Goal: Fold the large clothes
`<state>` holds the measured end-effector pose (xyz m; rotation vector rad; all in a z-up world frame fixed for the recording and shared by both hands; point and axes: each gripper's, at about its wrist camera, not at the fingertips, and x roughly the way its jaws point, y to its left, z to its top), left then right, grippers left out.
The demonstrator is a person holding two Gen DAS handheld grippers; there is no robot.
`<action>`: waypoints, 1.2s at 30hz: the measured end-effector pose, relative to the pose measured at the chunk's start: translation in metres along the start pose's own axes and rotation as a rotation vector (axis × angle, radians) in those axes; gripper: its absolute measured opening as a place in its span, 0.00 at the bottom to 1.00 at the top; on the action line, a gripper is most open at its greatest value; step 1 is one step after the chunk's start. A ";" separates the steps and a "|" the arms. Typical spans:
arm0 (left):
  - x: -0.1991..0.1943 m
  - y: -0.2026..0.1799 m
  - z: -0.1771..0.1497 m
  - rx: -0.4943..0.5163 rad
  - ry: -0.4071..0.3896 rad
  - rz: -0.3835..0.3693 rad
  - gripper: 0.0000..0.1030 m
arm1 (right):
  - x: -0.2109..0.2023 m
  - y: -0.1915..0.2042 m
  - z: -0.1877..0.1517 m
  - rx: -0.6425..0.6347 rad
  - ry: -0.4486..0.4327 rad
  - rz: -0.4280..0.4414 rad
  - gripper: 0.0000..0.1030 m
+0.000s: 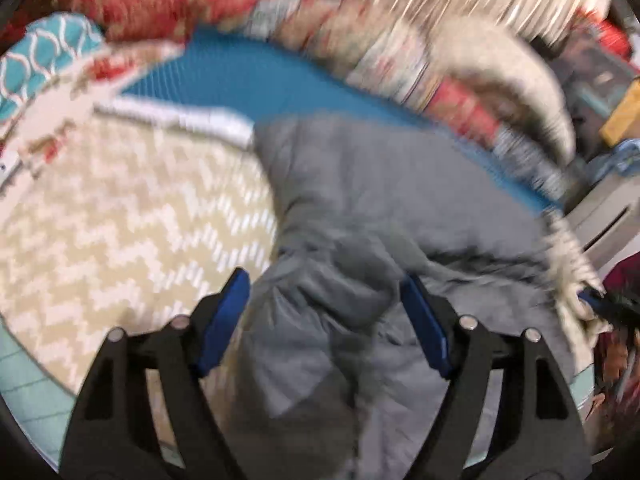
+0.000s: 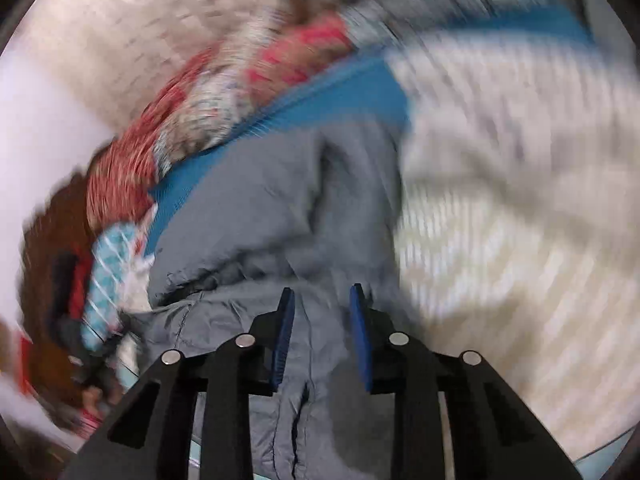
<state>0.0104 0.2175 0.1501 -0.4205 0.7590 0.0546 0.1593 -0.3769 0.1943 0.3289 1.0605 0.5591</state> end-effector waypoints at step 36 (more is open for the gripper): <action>-0.032 0.006 -0.019 -0.121 0.047 -0.126 0.61 | 0.053 0.242 0.002 -0.635 -0.014 0.082 0.10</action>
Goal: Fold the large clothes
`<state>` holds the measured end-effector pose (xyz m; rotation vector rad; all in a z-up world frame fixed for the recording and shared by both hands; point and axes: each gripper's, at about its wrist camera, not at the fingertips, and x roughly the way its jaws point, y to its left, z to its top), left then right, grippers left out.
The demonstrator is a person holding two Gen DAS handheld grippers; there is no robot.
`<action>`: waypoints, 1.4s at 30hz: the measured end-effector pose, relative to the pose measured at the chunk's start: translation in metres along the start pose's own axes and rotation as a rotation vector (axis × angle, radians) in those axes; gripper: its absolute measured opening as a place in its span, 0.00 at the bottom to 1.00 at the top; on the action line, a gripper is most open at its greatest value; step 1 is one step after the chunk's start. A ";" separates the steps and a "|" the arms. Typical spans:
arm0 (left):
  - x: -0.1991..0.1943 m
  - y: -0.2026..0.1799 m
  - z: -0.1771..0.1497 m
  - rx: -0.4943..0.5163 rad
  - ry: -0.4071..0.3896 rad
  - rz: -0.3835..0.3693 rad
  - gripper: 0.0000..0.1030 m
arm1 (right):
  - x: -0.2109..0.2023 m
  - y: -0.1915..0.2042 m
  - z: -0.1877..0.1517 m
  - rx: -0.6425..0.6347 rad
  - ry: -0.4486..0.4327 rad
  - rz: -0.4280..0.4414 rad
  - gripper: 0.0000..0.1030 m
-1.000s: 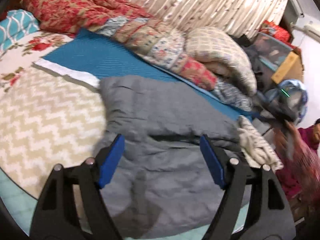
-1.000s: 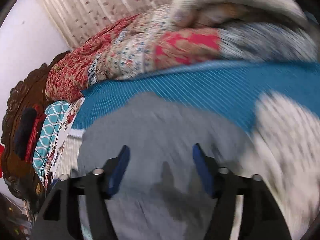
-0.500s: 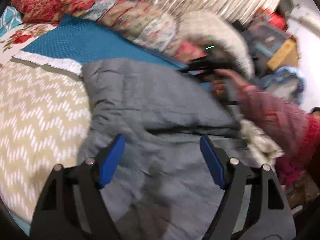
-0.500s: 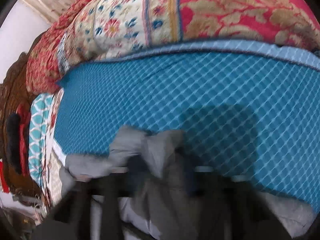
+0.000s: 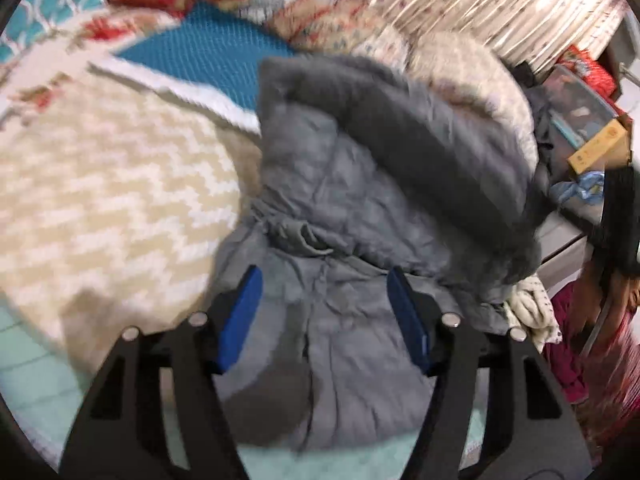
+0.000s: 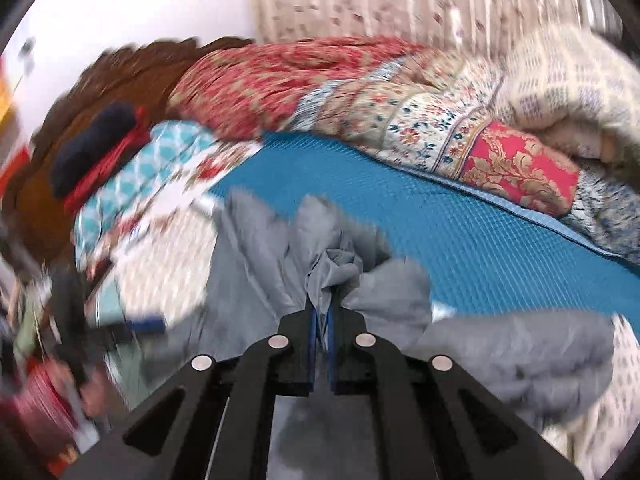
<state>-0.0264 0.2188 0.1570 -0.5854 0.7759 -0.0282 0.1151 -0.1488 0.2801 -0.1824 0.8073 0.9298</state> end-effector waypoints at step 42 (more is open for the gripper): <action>0.037 -0.051 -0.045 0.263 0.128 0.211 0.61 | -0.059 -0.075 -0.255 0.650 0.019 -0.202 0.64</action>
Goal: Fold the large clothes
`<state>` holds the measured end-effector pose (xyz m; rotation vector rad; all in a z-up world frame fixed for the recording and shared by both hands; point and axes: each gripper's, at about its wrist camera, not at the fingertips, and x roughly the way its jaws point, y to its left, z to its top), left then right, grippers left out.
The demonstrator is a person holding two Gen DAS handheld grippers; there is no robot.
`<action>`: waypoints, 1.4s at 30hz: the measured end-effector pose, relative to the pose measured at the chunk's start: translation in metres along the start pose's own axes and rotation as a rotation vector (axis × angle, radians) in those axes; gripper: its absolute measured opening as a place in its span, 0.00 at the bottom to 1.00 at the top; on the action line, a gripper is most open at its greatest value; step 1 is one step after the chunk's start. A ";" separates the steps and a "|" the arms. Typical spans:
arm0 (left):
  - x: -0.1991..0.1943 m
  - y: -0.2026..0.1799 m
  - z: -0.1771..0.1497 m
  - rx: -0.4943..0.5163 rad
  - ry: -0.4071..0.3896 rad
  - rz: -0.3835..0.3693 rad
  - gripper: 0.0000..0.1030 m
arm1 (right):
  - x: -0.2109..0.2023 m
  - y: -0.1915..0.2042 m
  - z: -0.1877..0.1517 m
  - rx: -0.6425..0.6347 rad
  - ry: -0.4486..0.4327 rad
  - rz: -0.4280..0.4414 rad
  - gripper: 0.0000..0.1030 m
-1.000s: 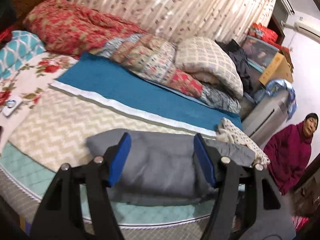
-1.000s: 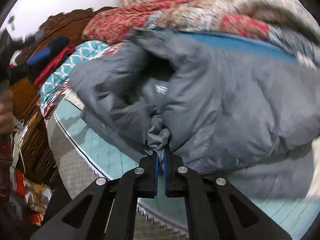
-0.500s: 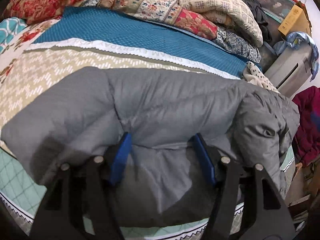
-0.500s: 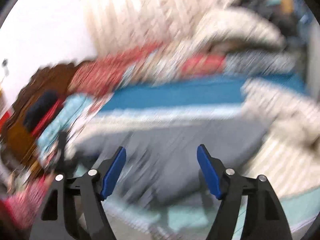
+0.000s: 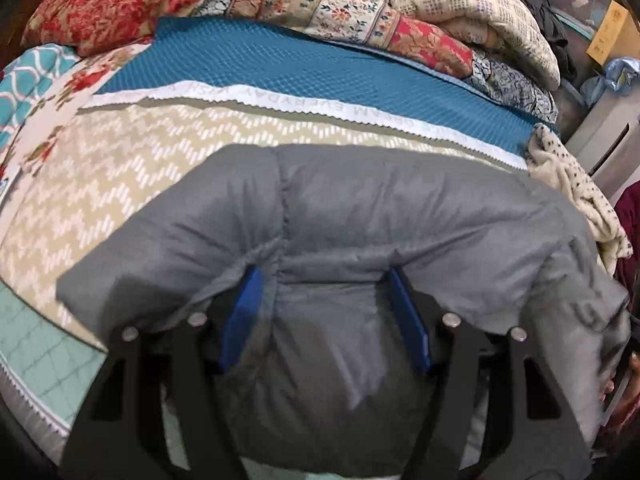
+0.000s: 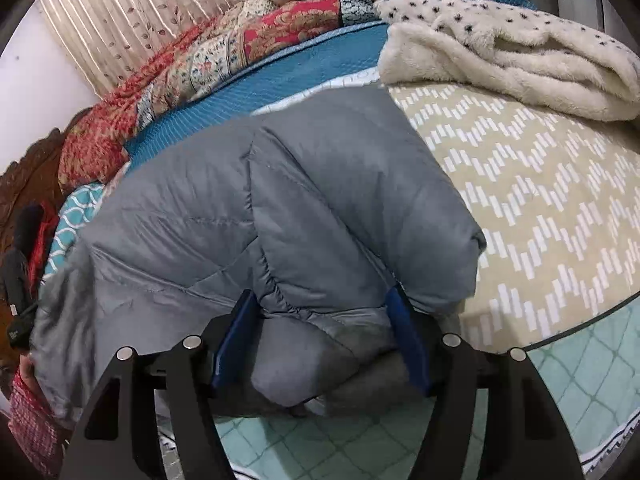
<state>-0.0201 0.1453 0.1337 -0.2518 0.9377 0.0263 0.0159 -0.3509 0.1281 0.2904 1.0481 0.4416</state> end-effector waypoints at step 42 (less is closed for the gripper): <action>-0.101 -0.123 -0.144 0.044 -0.053 0.003 0.68 | -0.111 0.037 -0.142 -0.085 -0.044 -0.134 0.64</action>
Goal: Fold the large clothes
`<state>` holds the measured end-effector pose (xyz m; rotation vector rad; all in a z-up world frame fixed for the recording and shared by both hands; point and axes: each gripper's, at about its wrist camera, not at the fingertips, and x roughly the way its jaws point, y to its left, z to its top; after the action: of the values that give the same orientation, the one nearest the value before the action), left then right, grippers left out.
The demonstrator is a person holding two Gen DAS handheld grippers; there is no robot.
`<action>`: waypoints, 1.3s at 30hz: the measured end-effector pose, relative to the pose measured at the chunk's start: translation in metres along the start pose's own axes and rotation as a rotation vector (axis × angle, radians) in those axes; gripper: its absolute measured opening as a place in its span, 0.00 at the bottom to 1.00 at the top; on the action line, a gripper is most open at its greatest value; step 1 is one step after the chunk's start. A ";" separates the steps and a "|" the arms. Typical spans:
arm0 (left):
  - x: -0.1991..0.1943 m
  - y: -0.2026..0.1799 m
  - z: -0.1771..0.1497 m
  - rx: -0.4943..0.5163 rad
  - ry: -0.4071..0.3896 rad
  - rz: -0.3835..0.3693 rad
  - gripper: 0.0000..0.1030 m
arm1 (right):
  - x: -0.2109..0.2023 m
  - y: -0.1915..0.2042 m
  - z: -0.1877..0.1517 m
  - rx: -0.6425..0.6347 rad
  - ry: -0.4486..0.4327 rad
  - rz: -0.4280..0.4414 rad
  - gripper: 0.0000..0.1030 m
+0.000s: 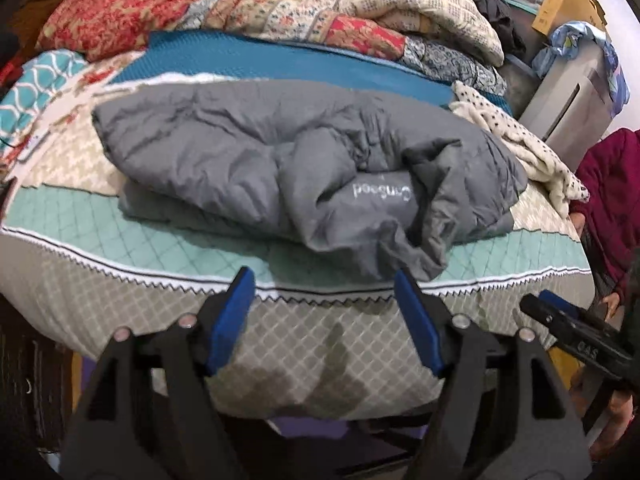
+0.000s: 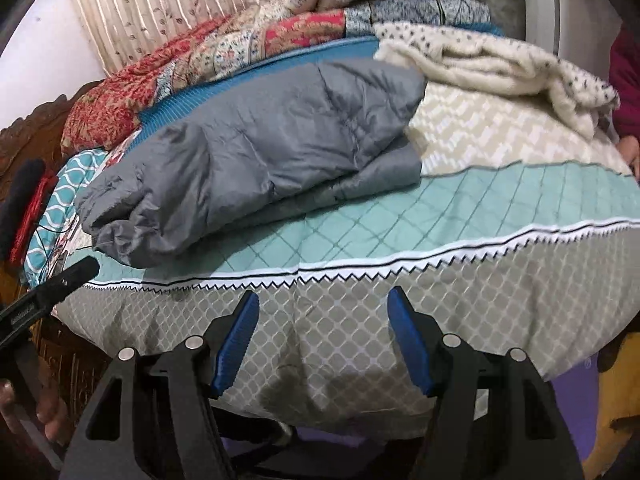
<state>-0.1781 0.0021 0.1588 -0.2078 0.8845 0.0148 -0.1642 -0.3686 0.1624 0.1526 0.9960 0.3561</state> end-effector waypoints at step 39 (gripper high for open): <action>-0.007 -0.085 0.013 0.107 -0.029 0.146 0.86 | 0.003 -0.036 -0.002 0.026 0.036 0.167 0.66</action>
<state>-0.1640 -0.0784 0.1875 -0.0424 0.8678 0.1058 -0.1567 -0.4013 0.1489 0.2543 1.0261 0.4997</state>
